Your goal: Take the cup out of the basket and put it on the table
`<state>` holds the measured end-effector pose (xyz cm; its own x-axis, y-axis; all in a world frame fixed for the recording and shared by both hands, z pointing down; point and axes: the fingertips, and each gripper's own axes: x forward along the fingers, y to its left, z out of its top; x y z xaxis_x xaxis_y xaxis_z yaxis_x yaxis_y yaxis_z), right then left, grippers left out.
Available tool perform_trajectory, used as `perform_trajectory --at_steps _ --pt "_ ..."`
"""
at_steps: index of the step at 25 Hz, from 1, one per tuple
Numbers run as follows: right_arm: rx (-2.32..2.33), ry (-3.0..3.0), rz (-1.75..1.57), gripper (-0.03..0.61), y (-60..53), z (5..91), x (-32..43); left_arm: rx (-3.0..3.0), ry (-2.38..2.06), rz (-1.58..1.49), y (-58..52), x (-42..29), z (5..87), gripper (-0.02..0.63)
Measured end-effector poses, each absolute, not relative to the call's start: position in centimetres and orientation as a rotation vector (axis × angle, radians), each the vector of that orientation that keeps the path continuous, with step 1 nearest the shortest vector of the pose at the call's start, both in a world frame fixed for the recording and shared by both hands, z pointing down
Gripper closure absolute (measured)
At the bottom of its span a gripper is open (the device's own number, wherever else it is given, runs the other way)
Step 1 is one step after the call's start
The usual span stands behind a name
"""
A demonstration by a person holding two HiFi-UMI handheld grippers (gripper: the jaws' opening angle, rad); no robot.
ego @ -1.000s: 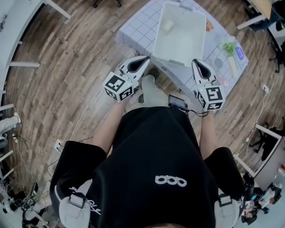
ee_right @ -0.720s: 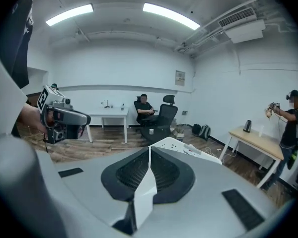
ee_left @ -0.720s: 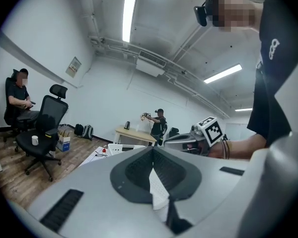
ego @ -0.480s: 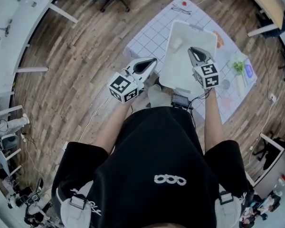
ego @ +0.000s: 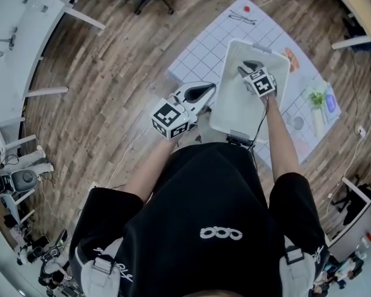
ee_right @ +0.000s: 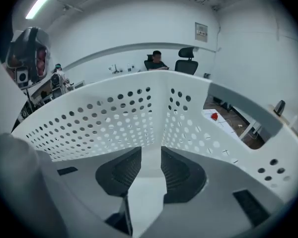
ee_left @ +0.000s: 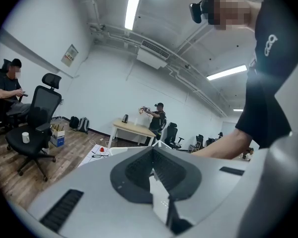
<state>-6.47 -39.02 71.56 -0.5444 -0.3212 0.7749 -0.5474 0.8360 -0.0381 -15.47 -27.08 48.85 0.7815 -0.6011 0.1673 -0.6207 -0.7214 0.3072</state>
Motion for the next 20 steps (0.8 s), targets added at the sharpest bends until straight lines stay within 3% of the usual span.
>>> perform_trajectory --at_steps 6,17,20 --pt "0.538 -2.202 0.418 0.411 -41.1 74.8 -7.3 2.635 -0.831 0.12 -28.9 -12.9 50.3 0.606" --pt "0.339 -2.169 0.492 0.411 -39.5 77.4 -7.7 2.625 -0.702 0.19 -30.1 -9.1 52.5 0.606" --pt "0.299 -2.159 0.488 0.439 -38.6 77.3 -7.6 2.622 -0.681 0.209 -30.0 -8.3 53.2 0.605"
